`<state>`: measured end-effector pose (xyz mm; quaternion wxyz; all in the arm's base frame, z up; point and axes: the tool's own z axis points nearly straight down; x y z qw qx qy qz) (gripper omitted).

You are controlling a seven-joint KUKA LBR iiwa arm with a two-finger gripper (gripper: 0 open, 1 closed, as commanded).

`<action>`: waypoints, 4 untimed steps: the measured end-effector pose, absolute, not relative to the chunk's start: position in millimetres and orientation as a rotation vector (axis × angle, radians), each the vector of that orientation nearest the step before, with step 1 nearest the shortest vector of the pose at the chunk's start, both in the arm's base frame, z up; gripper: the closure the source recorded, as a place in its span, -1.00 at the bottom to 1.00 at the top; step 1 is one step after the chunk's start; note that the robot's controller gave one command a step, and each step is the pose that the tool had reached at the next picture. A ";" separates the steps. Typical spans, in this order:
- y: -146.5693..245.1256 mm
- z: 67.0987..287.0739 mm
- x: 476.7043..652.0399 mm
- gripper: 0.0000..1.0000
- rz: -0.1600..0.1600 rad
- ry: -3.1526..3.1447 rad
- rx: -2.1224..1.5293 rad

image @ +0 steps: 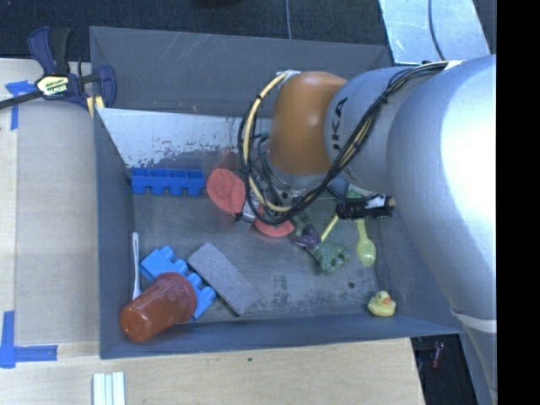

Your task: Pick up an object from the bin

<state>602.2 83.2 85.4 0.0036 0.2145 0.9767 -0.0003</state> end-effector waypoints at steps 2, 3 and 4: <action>82.6 169.2 601.6 1.00 -0.003 3.065 0.670; 82.5 201.9 603.8 1.00 0.003 3.056 0.666; 82.4 212.3 603.1 1.00 0.001 3.059 0.666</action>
Offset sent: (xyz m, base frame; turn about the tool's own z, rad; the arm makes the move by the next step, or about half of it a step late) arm -0.0015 -0.0002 0.1540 -0.0009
